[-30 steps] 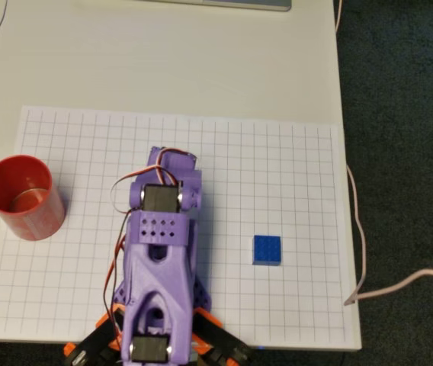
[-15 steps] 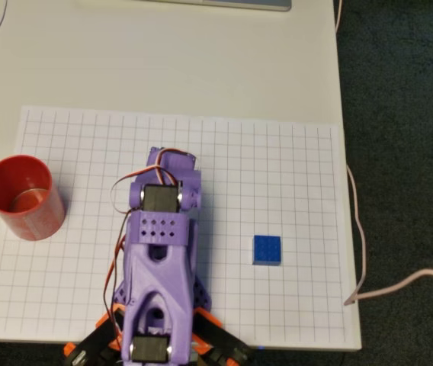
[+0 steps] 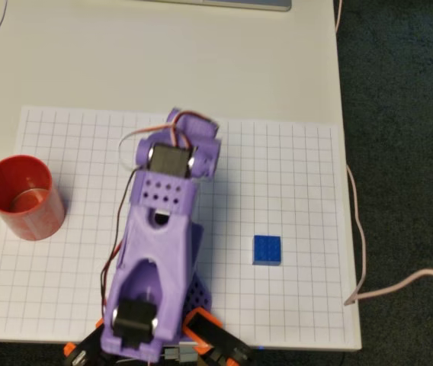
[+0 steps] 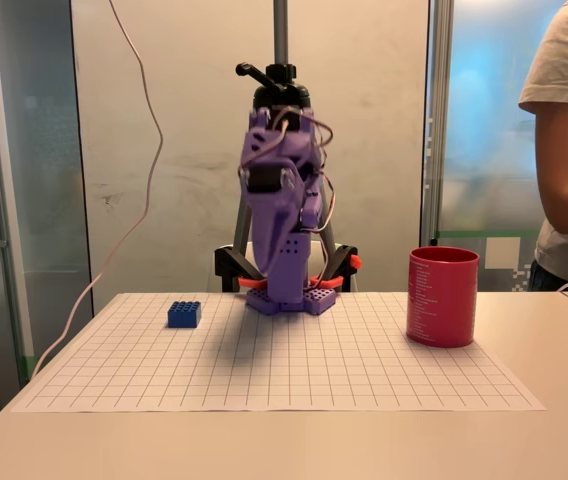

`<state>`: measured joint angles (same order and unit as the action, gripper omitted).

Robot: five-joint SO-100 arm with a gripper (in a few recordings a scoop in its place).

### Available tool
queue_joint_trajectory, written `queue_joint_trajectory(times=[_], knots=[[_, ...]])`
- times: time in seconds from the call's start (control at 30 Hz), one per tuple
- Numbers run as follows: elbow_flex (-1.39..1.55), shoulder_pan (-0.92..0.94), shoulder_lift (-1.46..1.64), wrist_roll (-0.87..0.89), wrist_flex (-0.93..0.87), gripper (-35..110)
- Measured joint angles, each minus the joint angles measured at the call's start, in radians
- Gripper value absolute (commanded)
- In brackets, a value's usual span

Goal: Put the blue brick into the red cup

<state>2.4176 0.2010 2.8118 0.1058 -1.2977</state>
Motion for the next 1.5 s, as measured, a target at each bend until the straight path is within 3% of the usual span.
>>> queue_joint_trajectory(times=[0.27, 0.63, 0.9, 1.1, 1.5], knots=[[-0.509, 0.098, -0.365, 0.153, -0.137, 0], [-0.669, 0.373, -0.614, 0.319, -0.334, 0], [-0.666, 0.641, -0.655, 0.328, -0.337, 0], [-0.466, 0.824, -0.643, 0.353, -0.272, 0], [-0.186, 1.009, -0.502, 0.319, -0.091, 0]])
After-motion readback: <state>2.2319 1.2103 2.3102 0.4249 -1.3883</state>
